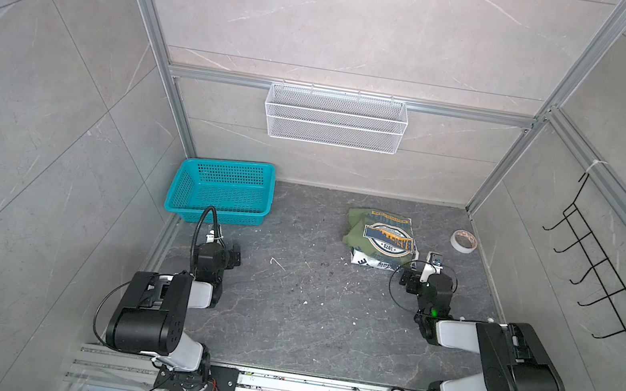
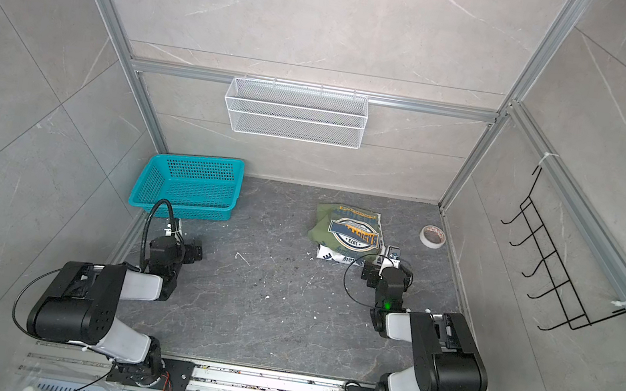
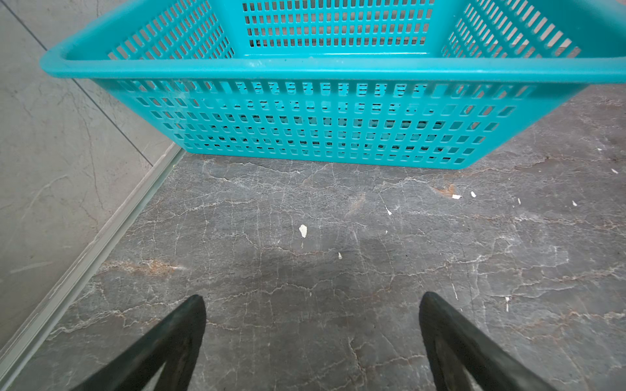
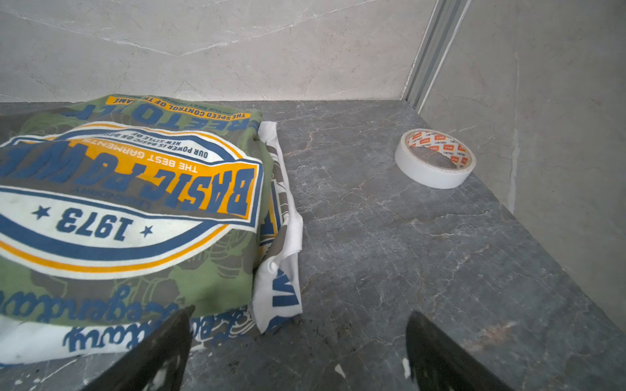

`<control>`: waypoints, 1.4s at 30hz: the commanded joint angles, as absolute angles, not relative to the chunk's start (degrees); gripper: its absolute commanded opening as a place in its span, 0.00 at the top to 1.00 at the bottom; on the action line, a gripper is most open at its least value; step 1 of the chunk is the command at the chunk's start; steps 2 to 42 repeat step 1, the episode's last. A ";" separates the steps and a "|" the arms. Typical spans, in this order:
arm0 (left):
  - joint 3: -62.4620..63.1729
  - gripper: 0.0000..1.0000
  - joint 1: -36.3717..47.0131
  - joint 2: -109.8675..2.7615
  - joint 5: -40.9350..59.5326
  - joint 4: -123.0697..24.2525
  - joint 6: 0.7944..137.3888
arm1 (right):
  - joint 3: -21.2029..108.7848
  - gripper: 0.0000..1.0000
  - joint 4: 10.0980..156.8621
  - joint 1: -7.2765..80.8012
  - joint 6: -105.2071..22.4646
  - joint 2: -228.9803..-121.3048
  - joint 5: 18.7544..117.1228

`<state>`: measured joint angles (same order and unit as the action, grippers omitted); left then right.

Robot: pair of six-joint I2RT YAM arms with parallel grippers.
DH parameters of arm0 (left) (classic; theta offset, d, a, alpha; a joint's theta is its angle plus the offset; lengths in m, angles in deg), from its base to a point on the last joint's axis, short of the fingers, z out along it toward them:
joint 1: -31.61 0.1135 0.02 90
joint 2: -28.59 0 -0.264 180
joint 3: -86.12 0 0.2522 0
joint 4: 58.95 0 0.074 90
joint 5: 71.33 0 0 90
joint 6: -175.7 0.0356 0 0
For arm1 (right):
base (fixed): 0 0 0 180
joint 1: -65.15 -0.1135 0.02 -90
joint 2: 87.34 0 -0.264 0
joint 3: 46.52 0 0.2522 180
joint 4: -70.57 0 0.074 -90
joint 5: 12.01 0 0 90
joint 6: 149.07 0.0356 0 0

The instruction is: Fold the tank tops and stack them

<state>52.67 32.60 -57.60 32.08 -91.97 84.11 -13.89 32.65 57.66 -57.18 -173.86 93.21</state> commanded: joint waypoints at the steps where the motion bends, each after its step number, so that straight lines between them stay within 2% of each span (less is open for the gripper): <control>1: 52.60 0.00 32.49 -57.37 33.03 -95.29 83.19 | -13.28 0.01 32.14 57.40 -57.06 -174.01 93.83; 42: 52.60 0.00 32.49 -57.37 33.03 -95.29 83.19 | -13.28 0.01 32.14 57.40 -57.06 -174.01 93.83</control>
